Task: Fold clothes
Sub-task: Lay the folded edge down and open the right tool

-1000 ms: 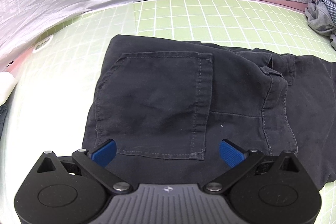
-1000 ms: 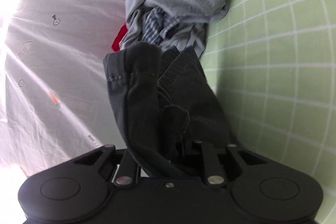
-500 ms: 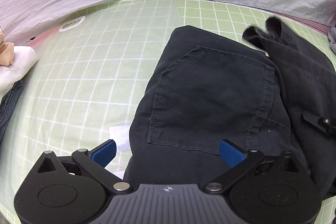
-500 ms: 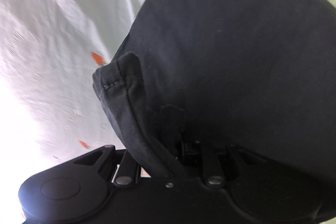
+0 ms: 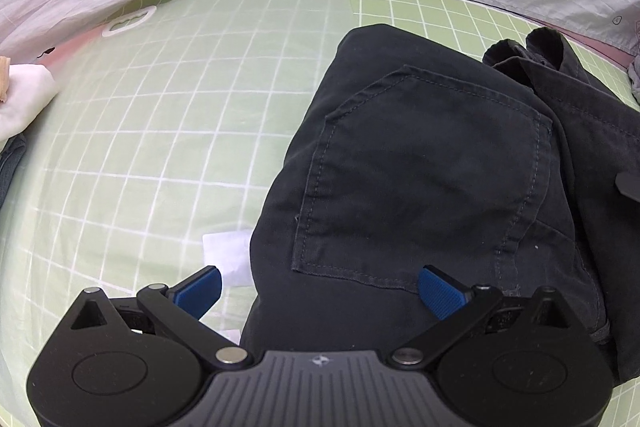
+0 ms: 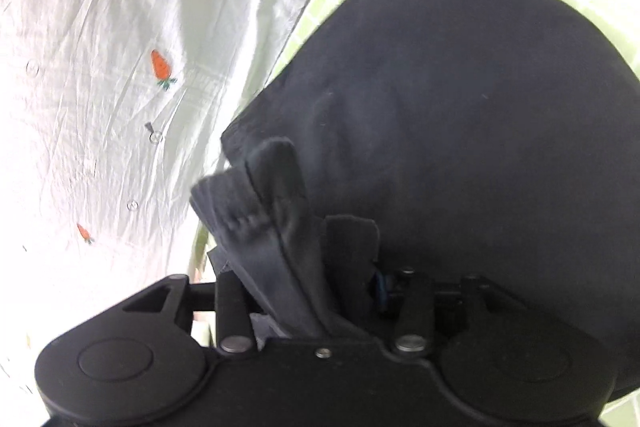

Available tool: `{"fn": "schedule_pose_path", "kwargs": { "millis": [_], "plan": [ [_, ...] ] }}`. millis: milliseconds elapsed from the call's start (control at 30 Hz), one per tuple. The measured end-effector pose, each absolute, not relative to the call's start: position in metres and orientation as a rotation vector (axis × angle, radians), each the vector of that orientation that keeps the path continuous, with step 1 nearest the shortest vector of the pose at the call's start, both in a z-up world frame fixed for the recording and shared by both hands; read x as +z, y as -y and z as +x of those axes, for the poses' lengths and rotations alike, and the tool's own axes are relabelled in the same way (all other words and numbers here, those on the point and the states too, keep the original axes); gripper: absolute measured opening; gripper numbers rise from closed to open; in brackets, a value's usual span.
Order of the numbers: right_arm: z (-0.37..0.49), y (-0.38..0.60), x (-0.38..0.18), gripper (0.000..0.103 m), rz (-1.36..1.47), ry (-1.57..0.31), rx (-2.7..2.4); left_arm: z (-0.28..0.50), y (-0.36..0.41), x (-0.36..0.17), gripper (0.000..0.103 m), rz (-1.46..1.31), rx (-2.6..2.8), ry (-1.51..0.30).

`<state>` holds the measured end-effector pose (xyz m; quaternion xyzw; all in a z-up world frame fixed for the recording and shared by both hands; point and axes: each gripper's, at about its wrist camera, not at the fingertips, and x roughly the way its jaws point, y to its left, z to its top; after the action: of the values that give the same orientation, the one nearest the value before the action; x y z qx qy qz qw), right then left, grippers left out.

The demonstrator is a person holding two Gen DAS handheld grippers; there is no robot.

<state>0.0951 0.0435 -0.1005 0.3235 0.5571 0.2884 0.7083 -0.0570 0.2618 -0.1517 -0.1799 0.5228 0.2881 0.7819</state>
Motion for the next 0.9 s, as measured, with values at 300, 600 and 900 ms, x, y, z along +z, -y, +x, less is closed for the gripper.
{"fn": "schedule_pose_path", "kwargs": {
  "millis": [300,600,900],
  "plan": [
    [0.08,-0.101,-0.056,0.075,0.583,-1.181,0.829,-0.067,-0.274,-0.157,0.103,-0.458,0.635,-1.117],
    [0.093,-0.082,-0.064,0.093,0.214,-1.028,0.653,-0.067,-0.275,-0.15,0.103,-0.438,0.639,-1.098],
    [0.097,-0.022,-0.093,0.101,-0.184,-0.934,0.3,-0.051,-0.261,-0.139,0.103,-0.379,0.595,-1.078]
  ]
}}
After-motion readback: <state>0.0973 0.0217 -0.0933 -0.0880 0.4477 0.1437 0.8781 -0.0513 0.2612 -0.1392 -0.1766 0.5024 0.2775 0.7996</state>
